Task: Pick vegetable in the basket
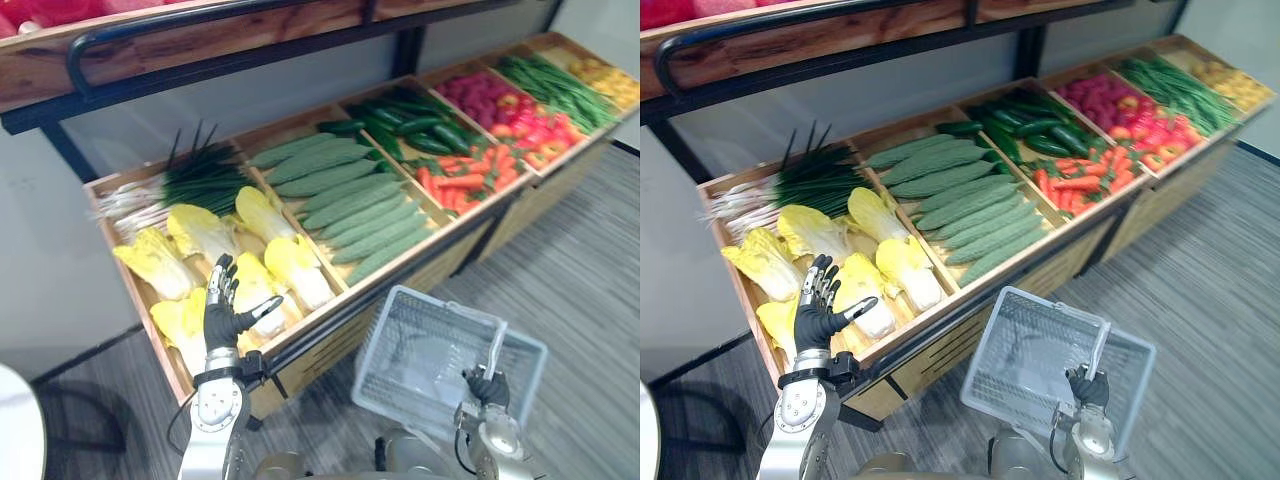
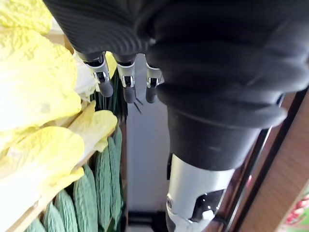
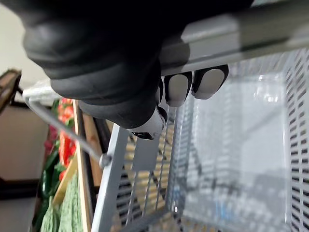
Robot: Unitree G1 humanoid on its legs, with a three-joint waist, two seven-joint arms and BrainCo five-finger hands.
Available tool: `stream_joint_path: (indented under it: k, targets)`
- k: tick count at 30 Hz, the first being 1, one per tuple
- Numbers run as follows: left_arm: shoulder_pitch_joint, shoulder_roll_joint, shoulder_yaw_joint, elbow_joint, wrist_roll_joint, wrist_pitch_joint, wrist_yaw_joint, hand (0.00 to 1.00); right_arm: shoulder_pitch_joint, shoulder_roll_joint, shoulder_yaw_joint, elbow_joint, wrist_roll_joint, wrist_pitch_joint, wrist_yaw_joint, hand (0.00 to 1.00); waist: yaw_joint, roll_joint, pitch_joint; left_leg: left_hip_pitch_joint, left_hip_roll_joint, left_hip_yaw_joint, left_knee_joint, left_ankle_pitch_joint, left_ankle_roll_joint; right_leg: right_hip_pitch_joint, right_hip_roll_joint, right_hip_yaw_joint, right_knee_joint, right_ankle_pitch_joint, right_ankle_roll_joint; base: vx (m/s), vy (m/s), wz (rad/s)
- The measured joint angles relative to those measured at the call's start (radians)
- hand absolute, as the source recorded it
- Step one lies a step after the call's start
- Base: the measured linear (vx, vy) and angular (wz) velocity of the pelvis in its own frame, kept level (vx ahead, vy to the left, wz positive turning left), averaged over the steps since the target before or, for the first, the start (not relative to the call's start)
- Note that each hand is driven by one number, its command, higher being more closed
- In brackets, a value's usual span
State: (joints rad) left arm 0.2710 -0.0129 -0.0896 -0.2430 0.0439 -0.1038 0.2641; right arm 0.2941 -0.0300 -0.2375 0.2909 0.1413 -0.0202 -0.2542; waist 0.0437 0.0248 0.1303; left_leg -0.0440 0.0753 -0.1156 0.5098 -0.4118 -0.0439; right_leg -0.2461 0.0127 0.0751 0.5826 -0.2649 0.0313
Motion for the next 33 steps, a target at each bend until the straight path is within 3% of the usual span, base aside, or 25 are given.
stream_joint_path:
  k: [1, 3, 5, 8, 10, 11, 12, 15, 21, 25, 30, 33]
  targets:
    - [0.000, -0.004, 0.000, 0.000, 0.009, 0.001, 0.000, 0.00, 0.013, 0.000, -0.011, 0.000, 0.011, 0.000, -0.006, 1.00, -0.005, 0.009, -0.005, -0.013, 0.016, -0.021, -0.021, 0.019, -0.026, 0.000, -0.002, -0.041, -0.001, -0.002, -0.006, 0.21, -0.304, 0.92]
    - [-0.010, -0.006, -0.005, 0.001, 0.009, 0.009, -0.001, 0.00, 0.048, -0.007, -0.020, 0.000, 0.015, 0.000, -0.006, 1.00, -0.008, 0.011, -0.006, -0.019, 0.039, -0.014, -0.050, 0.055, -0.040, 0.021, -0.010, -0.108, -0.018, 0.001, -0.011, 0.13, -0.254, 1.01]
    - [-0.017, -0.007, -0.006, 0.002, 0.008, 0.010, 0.000, 0.00, 0.070, -0.017, -0.022, 0.000, 0.018, 0.001, -0.008, 1.00, -0.010, 0.007, -0.004, -0.020, 0.059, 0.036, -0.065, 0.094, -0.027, 0.057, -0.026, -0.163, -0.044, 0.004, -0.017, 0.05, -0.199, 0.97]
    - [-0.017, -0.007, -0.003, 0.013, 0.009, 0.015, 0.002, 0.00, 0.075, -0.019, -0.030, -0.002, 0.023, 0.000, -0.007, 1.00, -0.025, -0.002, -0.001, -0.027, 0.108, 0.271, -0.084, 0.132, 0.027, 0.104, -0.061, -0.243, -0.116, 0.017, -0.039, -0.04, -0.098, 0.83]
    - [-0.022, -0.006, -0.003, 0.020, 0.020, 0.020, 0.003, 0.00, 0.073, -0.019, -0.030, -0.002, 0.023, 0.000, -0.004, 1.00, -0.028, 0.000, -0.002, -0.026, 0.137, 0.386, -0.098, 0.127, 0.037, 0.115, -0.070, -0.274, -0.144, 0.022, -0.046, -0.09, -0.001, 0.61]
    - [-0.031, -0.002, 0.003, 0.037, 0.043, 0.022, 0.004, 0.00, 0.073, -0.016, -0.033, 0.000, 0.023, 0.004, -0.003, 1.00, -0.019, -0.003, -0.001, -0.019, 0.140, 0.421, -0.122, 0.136, 0.025, 0.116, -0.077, -0.283, -0.153, 0.031, -0.050, -0.12, 0.050, 0.41]
    - [-0.033, 0.005, 0.014, 0.058, 0.065, 0.027, 0.006, 0.00, 0.068, -0.010, -0.034, 0.001, 0.026, 0.008, -0.002, 1.00, -0.011, 0.007, -0.008, -0.018, 0.131, 0.417, -0.145, 0.149, 0.008, 0.119, -0.079, -0.281, -0.168, 0.042, -0.041, -0.12, 0.065, 0.19]
    - [-0.035, 0.033, 0.028, 0.120, 0.149, 0.057, 0.023, 0.00, 0.066, 0.013, -0.037, 0.008, 0.025, 0.008, 0.005, 1.00, -0.005, -0.003, -0.026, -0.015, 0.110, 0.420, -0.202, 0.186, -0.006, 0.118, -0.079, -0.262, -0.217, 0.082, -0.025, -0.08, 0.093, -0.04]
    - [-0.085, 0.062, 0.034, 0.280, 0.249, 0.110, 0.029, 0.00, 0.057, 0.014, -0.029, 0.094, 0.026, 0.005, 0.037, 1.00, -0.032, -0.054, -0.057, 0.022, 0.071, 0.423, -0.350, 0.276, -0.029, 0.116, -0.062, -0.202, -0.289, 0.123, -0.025, -0.01, 0.022, -0.02]
    - [-0.161, 0.070, 0.020, 0.377, 0.281, 0.135, 0.048, 0.00, 0.050, 0.007, -0.024, 0.130, 0.026, -0.004, 0.042, 1.00, -0.040, -0.056, -0.059, 0.028, 0.064, 0.428, -0.406, 0.312, -0.038, 0.104, -0.046, -0.178, -0.314, 0.137, -0.032, 0.02, -0.014, -0.04]
    - [-0.284, 0.124, 0.022, 0.517, 0.287, 0.146, 0.068, 0.00, -0.004, -0.004, -0.015, 0.170, 0.025, -0.008, 0.045, 1.00, -0.085, -0.052, -0.055, 0.032, 0.067, 0.453, -0.481, 0.364, -0.044, 0.062, -0.024, -0.148, -0.350, 0.174, -0.049, 0.01, -0.033, -0.23]
    - [-0.362, 0.125, 0.020, 0.584, 0.314, 0.167, 0.081, 0.00, -0.007, -0.019, -0.014, 0.176, 0.026, -0.012, 0.045, 1.00, -0.095, -0.052, -0.049, 0.013, 0.068, 0.476, -0.493, 0.372, -0.045, 0.037, -0.013, -0.120, -0.364, 0.194, -0.049, -0.03, -0.009, -0.28]
